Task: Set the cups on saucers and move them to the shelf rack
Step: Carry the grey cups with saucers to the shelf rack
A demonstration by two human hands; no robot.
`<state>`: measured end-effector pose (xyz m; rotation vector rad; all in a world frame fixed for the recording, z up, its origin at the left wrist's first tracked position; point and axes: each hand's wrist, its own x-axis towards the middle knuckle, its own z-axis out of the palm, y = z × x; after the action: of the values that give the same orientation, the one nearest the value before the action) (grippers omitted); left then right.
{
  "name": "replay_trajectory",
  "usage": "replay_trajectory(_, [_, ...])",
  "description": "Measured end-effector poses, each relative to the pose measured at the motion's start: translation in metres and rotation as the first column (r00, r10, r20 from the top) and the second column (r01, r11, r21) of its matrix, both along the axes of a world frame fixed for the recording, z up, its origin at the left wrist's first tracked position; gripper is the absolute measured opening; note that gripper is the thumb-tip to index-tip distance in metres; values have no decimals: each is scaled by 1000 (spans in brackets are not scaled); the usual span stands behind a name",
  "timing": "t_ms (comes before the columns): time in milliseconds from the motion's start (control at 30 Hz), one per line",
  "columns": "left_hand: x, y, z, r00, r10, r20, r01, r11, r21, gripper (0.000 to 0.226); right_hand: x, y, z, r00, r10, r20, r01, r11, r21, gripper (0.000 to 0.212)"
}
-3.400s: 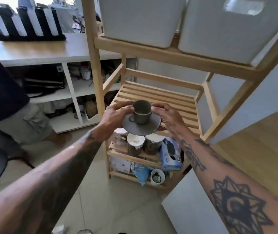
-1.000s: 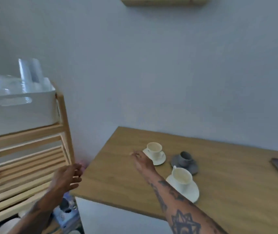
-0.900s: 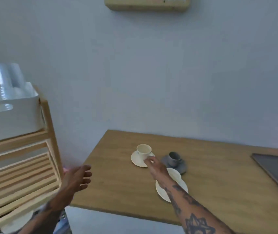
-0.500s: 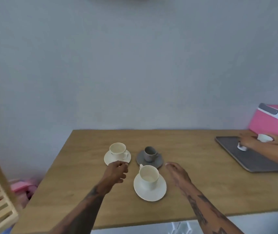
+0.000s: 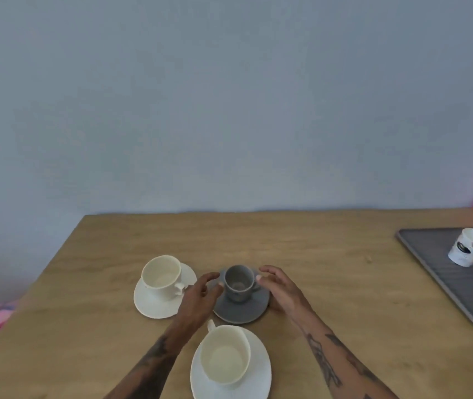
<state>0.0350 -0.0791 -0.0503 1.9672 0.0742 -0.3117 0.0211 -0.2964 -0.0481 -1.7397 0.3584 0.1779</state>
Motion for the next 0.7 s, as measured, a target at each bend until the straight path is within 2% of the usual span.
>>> replay_trajectory(133, [13, -7, -5, 1000, 27, 16, -26, 998, -64, 30, 23, 1, -12, 996, 84, 19, -85, 996, 31, 21])
replay_trajectory(300, [30, -11, -1, 992, 108, -62, -116, 982, -146, 20, 45, -1, -17, 994, 102, 23, -103, 994, 36, 20])
replay_trajectory(567, [38, -18, 5, 986, 152, -76, -161, 976, -147, 26, 60, -3, -14, 992, 120, 39, -120, 993, 4, 17])
replay_trajectory(700, [38, -17, 12, 985, 171, -37, -175, 972, -159, 25, 59, -3, -1, 991, 122, 60, -122, 992, -4, 16])
